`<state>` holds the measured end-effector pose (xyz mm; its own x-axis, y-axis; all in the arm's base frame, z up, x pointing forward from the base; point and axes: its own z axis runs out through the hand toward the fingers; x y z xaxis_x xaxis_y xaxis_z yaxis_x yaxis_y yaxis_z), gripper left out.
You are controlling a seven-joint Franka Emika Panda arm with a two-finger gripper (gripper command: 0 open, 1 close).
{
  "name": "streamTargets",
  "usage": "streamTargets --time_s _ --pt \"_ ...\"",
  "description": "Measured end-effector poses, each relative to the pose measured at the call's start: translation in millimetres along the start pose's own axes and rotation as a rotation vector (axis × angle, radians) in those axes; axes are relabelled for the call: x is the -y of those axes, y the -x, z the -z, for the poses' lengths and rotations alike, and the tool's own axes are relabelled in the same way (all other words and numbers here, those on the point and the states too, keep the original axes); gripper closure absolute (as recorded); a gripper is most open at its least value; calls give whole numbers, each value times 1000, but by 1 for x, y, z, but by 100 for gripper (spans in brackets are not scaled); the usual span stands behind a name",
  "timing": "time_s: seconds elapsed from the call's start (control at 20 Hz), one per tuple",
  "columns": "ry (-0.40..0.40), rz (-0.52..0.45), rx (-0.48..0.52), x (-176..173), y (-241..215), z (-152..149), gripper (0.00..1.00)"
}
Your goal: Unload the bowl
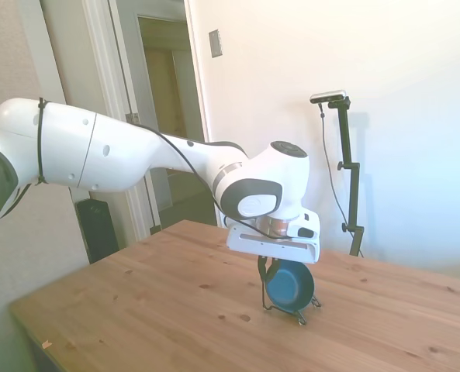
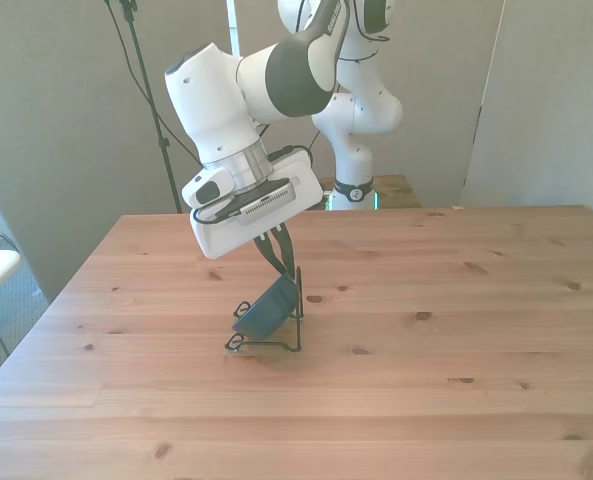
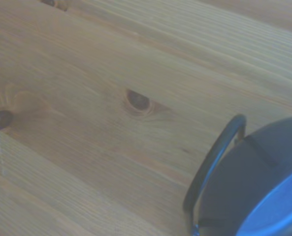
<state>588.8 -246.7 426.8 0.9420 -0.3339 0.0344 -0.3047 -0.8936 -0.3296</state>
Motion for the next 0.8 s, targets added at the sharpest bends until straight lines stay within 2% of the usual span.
streamTargets --time_s 0.15,0.3,0.5,0.65,0.8 --pt "-14 3 -4 -2 2 10 100" --pt "-25 13 -17 0 10 33 100" --pt "-37 16 -34 7 35 53 100" --pt "-39 16 -30 15 63 59 100" --pt "-1 34 -33 27 91 52 100"
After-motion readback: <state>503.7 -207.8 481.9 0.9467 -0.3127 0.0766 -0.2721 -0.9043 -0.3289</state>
